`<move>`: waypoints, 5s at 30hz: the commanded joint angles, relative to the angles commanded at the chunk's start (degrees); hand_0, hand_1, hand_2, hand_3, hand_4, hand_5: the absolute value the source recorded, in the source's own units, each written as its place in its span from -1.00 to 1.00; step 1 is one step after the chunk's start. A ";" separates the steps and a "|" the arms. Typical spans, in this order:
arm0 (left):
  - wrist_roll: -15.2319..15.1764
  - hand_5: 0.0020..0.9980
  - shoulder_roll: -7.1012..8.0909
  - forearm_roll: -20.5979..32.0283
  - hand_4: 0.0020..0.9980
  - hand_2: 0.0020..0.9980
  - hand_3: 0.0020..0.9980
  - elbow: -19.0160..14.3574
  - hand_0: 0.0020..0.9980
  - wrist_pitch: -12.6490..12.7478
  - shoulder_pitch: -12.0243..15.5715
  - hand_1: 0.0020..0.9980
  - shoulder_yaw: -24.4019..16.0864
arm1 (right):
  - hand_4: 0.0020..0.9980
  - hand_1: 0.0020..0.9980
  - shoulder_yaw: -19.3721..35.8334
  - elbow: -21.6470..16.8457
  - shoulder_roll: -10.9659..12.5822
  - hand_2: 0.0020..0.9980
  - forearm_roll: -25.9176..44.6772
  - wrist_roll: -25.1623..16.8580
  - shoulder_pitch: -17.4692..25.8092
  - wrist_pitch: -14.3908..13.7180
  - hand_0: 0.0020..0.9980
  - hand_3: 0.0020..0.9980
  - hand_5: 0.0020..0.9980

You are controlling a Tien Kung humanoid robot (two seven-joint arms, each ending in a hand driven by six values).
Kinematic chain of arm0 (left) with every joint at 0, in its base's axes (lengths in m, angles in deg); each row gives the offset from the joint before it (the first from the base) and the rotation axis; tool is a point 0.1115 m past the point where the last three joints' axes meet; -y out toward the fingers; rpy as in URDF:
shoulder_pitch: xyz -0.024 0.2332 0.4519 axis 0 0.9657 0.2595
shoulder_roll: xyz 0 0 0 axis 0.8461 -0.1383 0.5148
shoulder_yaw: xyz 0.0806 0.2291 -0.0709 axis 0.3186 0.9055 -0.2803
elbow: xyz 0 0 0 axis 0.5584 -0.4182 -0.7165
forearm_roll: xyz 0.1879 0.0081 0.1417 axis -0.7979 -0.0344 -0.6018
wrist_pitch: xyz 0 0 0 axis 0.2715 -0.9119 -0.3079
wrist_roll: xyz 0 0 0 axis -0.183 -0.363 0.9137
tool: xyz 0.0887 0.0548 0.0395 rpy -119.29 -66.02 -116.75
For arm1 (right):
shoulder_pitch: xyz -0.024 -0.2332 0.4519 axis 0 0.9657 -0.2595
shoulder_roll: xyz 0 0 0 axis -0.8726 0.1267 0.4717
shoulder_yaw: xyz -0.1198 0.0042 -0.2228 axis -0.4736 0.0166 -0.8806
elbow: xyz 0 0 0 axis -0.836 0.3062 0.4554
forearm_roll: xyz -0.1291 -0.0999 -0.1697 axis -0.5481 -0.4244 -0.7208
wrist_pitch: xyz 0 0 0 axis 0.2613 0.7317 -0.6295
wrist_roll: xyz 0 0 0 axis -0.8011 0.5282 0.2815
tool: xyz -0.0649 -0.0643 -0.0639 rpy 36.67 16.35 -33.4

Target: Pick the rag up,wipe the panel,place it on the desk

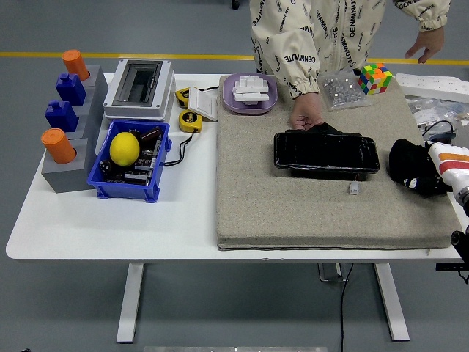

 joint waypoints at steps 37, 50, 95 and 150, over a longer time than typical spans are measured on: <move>-0.02 -0.11 -0.08 -0.07 0.26 0.32 0.12 -0.03 0.21 0.01 -0.15 0.29 -0.32 | 0.94 -0.27 -1.21 3.27 -1.23 -0.17 -0.36 0.81 -0.70 -6.70 -0.51 -0.16 -0.95; -0.01 -0.11 -0.21 -0.48 0.26 0.32 0.12 -0.02 0.21 0.05 0.18 0.29 -1.01 | 0.93 -0.30 0.29 -2.80 0.88 -0.18 -2.65 3.16 -0.39 -5.76 -0.52 -0.17 -0.96; 0.02 -0.11 0.59 -1.17 0.26 0.32 0.12 -0.11 0.21 0.15 0.86 0.28 -1.45 | 0.90 -0.31 -2.19 -8.51 -11.26 -0.19 -4.13 12.77 -2.63 -4.63 -0.48 -0.18 -1.00; 0.00 -0.11 0.71 -1.12 0.26 0.32 0.12 -0.01 0.21 0.17 -0.03 0.28 -1.72 | 0.89 -0.29 -23.78 -10.87 -17.61 -0.18 -0.56 14.00 -10.67 -4.10 -0.46 -0.17 -1.00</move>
